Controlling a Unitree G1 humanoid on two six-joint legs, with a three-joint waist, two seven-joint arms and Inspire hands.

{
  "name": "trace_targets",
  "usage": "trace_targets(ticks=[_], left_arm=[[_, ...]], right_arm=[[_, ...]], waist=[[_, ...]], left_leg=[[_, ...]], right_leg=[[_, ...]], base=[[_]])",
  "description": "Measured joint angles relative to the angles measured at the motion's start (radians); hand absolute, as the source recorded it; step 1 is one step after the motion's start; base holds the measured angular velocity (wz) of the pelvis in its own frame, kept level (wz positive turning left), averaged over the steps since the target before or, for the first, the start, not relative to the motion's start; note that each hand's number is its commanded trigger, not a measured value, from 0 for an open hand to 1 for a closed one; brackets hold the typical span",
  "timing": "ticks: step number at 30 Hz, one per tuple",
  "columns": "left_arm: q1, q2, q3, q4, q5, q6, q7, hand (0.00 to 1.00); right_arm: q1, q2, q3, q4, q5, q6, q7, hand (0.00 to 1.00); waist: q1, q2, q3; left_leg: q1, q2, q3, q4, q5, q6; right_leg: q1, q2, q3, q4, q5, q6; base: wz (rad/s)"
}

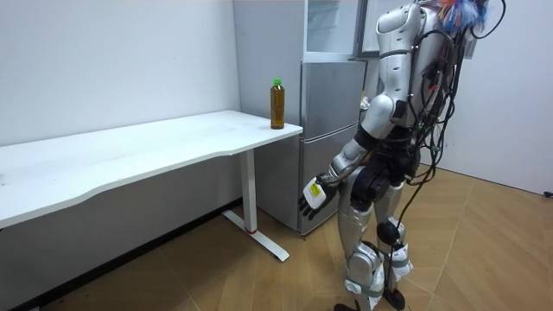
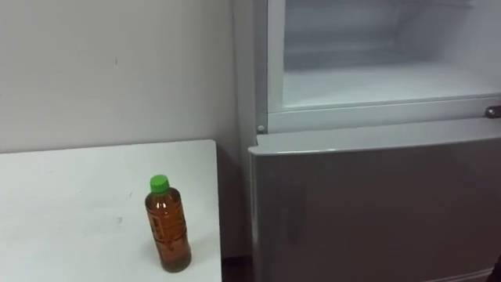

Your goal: Put the bottle in the upper fridge

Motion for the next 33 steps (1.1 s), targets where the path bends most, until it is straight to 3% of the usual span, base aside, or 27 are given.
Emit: trace_targets(ticks=[6, 12, 22, 33], left_arm=[[0.012, -0.005, 0.101, 0.076, -0.051, -0.016, 0.067, 0.0], [0.012, -0.011, 0.098, 0.091, -0.071, -0.015, 0.119, 0.0], [0.014, -0.015, 0.097, 0.093, 0.006, -0.015, 0.186, 0.0], [0.007, -0.016, 0.096, 0.096, 0.028, -0.02, 0.184, 0.0]], right_arm=[[0.025, 0.008, -0.009, 0.002, -0.007, 0.0, -0.004, 0.0], [0.034, 0.01, -0.007, 0.003, 0.015, 0.0, -0.006, 0.0], [0.035, 0.012, -0.009, 0.003, 0.018, -0.003, -0.015, 0.0], [0.04, 0.012, -0.007, -0.058, -0.019, -0.033, -0.015, 0.0]], waist=[[0.027, -0.01, -0.0033], [0.028, -0.014, -0.0044], [0.025, -0.012, -0.0036], [0.029, -0.002, -0.0025]], left_leg=[[0.015, -0.002, -0.013, -0.001, -0.001, -0.001], [0.013, -0.006, -0.021, -0.007, -0.001, 0.0], [0.011, -0.009, -0.024, -0.012, -0.001, -0.001], [0.011, -0.008, -0.021, -0.014, -0.002, -0.002]], right_leg=[[0.024, -0.002, -0.017, -0.012, -0.001, 0.001], [0.026, -0.005, -0.018, -0.01, -0.007, 0.003], [0.025, -0.004, -0.02, -0.014, -0.008, 0.004], [0.023, -0.003, -0.018, -0.025, -0.009, 0.005]], base=[[0.06], [0.02], [0.0], [0.0]])
